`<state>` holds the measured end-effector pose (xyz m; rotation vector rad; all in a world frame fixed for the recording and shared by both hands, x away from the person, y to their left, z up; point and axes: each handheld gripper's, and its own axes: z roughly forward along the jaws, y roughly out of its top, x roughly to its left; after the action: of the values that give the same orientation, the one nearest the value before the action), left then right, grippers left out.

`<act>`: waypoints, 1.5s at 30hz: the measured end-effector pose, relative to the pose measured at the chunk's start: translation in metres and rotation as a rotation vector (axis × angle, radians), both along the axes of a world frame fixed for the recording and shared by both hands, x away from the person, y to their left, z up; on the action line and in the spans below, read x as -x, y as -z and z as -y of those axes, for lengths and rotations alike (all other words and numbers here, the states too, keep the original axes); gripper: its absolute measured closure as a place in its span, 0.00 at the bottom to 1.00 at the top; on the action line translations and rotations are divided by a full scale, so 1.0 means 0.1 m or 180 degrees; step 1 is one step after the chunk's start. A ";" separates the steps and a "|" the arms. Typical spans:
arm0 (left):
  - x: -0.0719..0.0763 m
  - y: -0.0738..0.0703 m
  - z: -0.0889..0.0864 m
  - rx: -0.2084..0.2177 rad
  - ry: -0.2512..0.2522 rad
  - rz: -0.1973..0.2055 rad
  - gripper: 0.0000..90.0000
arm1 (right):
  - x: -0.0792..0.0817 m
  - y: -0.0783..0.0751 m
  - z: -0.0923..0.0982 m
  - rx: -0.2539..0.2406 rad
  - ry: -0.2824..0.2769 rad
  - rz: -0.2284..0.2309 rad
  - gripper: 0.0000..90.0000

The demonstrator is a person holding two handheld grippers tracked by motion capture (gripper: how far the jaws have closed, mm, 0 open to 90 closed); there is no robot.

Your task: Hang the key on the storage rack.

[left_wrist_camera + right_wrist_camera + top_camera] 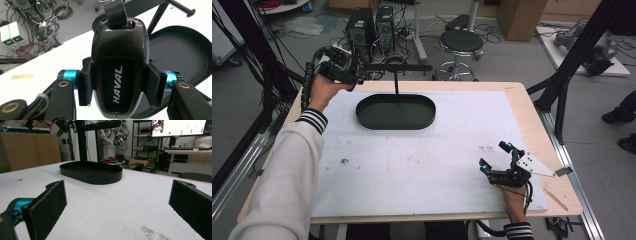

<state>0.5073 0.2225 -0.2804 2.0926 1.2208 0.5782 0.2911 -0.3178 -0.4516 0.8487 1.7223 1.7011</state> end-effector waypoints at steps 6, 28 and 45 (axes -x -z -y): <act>0.04 0.16 -0.07 -0.0006 -0.0003 -0.0059 0.54 | 0.00 0.00 0.00 -0.0005 -0.0002 0.0020 0.01; 0.00 0.53 -0.09 0.0061 0.0019 -0.0186 0.54 | 0.01 0.01 -0.01 0.0011 0.0005 0.0013 0.01; 0.21 0.60 -0.12 0.0556 0.0530 0.0635 0.05 | 0.01 0.01 -0.01 0.0015 0.0004 0.0016 0.01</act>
<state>0.4859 0.2344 -0.3405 1.9173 0.9401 0.5675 0.2901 -0.3167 -0.4523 0.8424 1.7216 1.6962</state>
